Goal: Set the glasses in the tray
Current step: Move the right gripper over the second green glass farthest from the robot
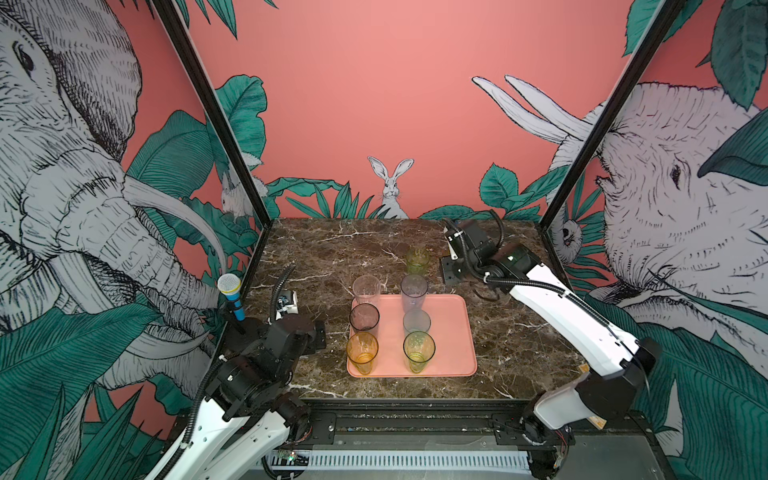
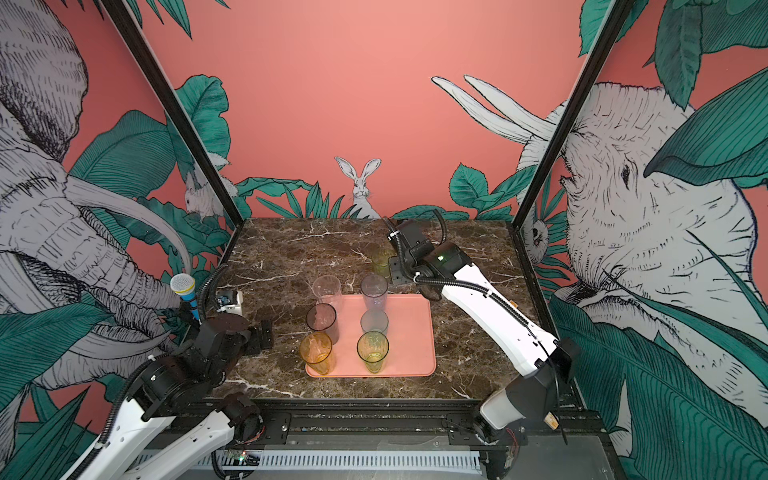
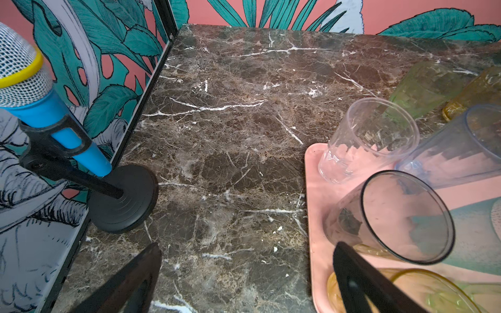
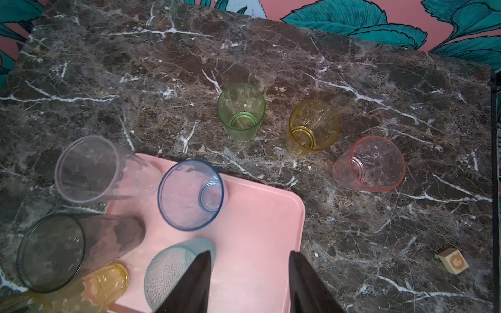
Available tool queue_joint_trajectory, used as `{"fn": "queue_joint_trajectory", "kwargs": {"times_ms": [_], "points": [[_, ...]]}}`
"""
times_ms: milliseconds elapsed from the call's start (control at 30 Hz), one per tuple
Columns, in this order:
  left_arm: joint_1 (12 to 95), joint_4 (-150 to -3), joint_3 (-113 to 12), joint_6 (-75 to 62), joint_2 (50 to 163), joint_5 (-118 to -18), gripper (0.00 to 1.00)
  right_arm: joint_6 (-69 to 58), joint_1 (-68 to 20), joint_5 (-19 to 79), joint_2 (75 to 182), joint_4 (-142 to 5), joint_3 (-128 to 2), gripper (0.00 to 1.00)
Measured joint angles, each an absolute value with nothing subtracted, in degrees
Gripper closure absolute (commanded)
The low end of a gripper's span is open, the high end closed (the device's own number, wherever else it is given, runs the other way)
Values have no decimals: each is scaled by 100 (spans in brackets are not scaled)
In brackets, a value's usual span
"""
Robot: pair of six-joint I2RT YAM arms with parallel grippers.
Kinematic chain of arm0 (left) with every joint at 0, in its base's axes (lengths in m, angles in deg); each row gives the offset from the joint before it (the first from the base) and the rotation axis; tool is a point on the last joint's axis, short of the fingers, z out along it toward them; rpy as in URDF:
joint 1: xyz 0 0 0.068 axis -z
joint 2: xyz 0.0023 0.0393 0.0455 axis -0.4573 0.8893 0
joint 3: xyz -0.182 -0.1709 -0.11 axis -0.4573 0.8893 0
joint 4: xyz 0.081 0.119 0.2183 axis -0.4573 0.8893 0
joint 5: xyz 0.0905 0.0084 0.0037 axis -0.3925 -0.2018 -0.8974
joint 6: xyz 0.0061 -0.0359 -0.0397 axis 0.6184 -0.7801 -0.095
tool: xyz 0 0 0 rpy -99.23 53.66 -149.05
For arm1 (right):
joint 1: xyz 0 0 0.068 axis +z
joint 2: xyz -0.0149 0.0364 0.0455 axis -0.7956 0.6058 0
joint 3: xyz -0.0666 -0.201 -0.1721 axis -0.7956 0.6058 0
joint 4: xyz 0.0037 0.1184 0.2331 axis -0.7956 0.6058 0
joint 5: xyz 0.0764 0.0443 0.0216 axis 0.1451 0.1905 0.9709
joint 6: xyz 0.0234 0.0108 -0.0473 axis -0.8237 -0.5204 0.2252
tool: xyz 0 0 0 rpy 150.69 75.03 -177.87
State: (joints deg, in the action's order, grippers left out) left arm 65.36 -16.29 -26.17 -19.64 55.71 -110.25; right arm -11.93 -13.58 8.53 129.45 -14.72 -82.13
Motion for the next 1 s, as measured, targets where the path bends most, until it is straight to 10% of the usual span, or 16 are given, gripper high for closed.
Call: {"fn": "queue_joint_trajectory", "kwargs": {"times_ms": [1000], "points": [[6536, -1515, -2624, -1969, 5512, -11220, 1, -789, -2468, 1882, 16708, -1268, -11745, 51]]}}
